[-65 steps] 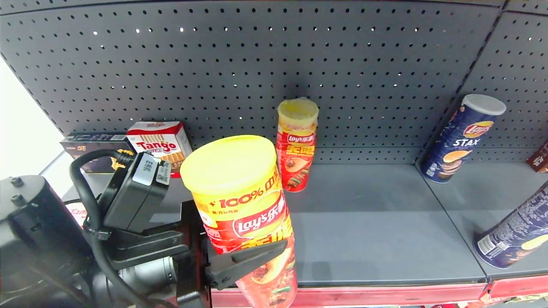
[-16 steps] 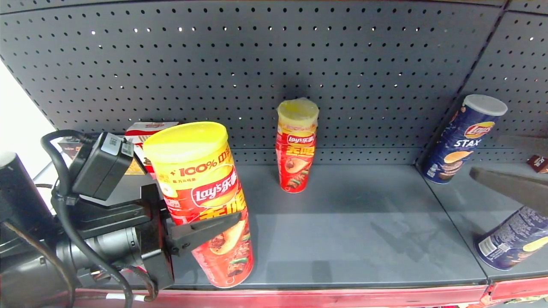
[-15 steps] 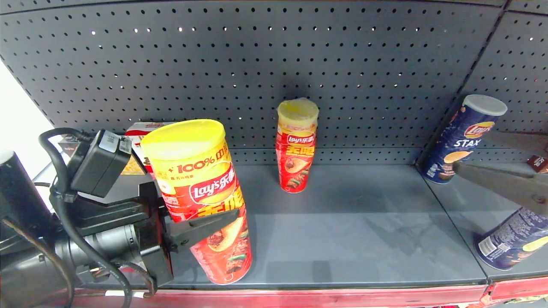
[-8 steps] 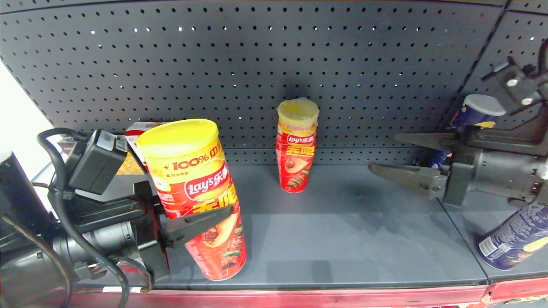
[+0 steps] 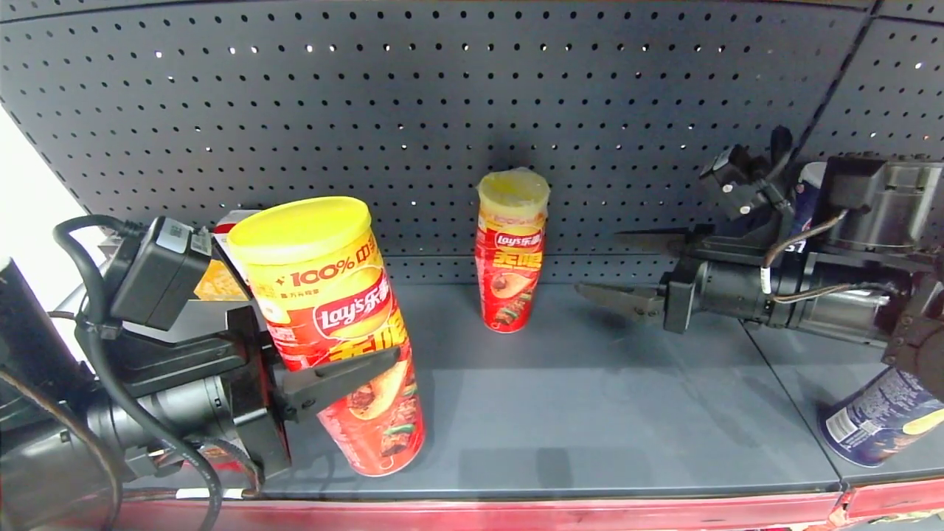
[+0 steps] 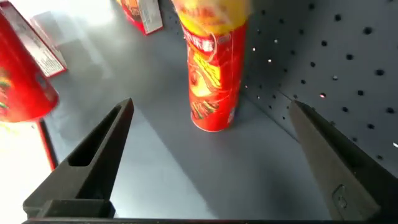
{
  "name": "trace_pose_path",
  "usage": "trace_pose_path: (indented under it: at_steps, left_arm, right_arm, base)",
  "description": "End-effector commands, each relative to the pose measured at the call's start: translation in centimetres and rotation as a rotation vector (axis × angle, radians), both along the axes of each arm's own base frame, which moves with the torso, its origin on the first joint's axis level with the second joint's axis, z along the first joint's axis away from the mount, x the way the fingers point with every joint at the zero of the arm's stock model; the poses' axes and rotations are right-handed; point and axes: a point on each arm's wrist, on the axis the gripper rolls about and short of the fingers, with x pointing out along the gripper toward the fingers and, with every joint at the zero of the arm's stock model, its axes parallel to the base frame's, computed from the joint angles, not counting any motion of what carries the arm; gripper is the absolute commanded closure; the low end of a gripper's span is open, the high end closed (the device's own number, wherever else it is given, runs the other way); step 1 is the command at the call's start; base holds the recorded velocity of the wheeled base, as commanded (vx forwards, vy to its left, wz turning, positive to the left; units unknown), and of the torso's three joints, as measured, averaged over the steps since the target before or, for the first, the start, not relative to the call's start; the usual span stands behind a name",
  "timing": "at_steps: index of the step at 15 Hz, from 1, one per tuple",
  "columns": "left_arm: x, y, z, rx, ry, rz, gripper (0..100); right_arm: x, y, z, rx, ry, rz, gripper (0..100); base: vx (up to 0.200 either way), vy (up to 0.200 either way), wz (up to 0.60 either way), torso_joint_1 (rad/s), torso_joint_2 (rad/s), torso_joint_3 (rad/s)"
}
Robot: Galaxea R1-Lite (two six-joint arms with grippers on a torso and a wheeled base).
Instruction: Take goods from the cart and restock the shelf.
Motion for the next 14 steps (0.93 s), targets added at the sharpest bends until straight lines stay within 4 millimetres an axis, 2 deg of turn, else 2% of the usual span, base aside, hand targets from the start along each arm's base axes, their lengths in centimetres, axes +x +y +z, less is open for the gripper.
trace_pose_path:
  at_steps: [1,2,4,14]
  left_arm:
    - [0.1,0.0,0.0,0.0,0.002,0.001,100]
    - [0.1,-0.1,0.0,0.0,0.002,0.0,100]
    - [0.0,0.0,-0.2,0.001,0.006,0.0,100]
    - [0.3,0.4,-0.3,0.003,0.01,0.023,100]
  right_arm:
    - [1.7,0.7,-1.8,-0.017,0.018,0.031,0]
    - [2.3,0.9,-2.2,-0.004,0.011,0.118,0]
    - [3.2,1.4,-2.2,0.007,-0.012,0.158,0]
    - [7.3,3.7,-3.4,0.01,-0.016,0.184,0]
  base:
    - [0.0,0.0,0.0,0.0,0.0,0.0]
    - [0.0,0.0,0.0,0.0,0.0,0.0]
    - [0.0,0.0,0.0,0.0,0.0,0.0]
    - [0.0,0.0,0.0,0.0,0.0,0.0]
